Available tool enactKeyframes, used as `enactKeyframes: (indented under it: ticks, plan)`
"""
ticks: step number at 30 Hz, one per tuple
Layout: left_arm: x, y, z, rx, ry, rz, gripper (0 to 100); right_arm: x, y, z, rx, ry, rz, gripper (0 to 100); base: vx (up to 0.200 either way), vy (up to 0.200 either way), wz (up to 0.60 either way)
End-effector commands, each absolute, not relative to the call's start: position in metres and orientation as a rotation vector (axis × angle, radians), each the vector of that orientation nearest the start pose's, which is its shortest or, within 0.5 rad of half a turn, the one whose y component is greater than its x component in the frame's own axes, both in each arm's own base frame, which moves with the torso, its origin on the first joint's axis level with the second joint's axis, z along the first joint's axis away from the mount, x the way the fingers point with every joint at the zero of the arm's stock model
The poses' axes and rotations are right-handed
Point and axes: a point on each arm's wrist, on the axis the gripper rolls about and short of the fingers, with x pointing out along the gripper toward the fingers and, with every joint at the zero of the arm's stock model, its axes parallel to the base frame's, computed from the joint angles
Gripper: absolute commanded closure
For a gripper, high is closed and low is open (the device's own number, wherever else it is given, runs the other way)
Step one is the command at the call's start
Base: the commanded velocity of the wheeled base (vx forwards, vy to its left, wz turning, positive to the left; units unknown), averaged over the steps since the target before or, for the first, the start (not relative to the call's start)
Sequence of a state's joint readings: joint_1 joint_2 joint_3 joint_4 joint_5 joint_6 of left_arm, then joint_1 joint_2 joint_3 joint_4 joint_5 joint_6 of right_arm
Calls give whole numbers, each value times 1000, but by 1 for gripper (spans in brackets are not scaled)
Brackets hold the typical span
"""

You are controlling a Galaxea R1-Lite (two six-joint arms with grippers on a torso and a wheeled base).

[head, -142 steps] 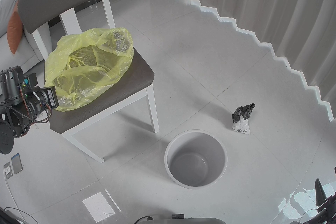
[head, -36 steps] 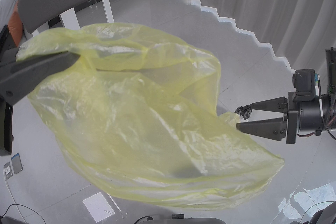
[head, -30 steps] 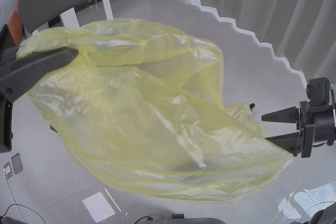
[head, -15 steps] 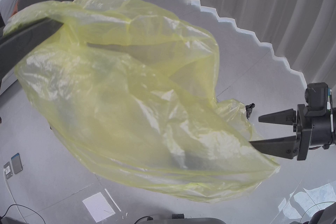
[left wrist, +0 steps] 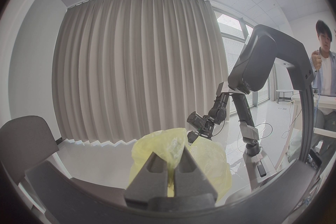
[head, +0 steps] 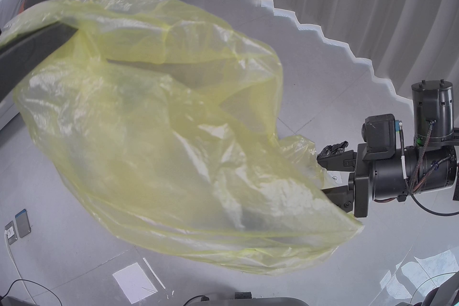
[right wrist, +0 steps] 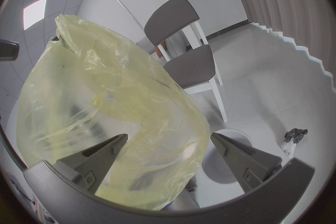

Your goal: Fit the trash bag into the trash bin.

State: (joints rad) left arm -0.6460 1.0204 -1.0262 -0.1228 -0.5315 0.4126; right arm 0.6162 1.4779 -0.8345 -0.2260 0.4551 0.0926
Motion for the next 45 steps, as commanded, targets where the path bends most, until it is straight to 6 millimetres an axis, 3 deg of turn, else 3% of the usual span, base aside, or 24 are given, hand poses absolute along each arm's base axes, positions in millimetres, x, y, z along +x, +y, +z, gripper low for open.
enactKeyframes:
  ticks: [1, 12, 18, 26, 34, 40, 45]
  plan:
    - [85, -78, 345, 355, -378, -1129, 100, 202, 154, 206, 50, 494, 1016, 100, 0, 0, 0]
    - [92, -82, 335, 268, -259, -1087, 100, 193, 137, 201, 39, 495, 945, 100, 0, 0, 0]
    - [108, -97, 290, 151, -8, -986, 100, 184, 113, 193, 25, 501, 844, 100, 0, 0, 0]
    - [147, -139, 242, -1, 99, -723, 100, 186, 89, 170, -43, 565, 618, 100, 0, 0, 0]
    - [165, -169, 190, 43, 284, -728, 100, 197, 70, 156, -21, 615, 510, 100, 0, 0, 0]
    - [167, -191, 169, -24, 368, -756, 100, 200, 61, 153, -6, 621, 468, 100, 0, 0, 0]
    - [173, -203, 156, -20, 380, -757, 100, 221, 65, 135, 5, 649, 452, 100, 0, 0, 0]
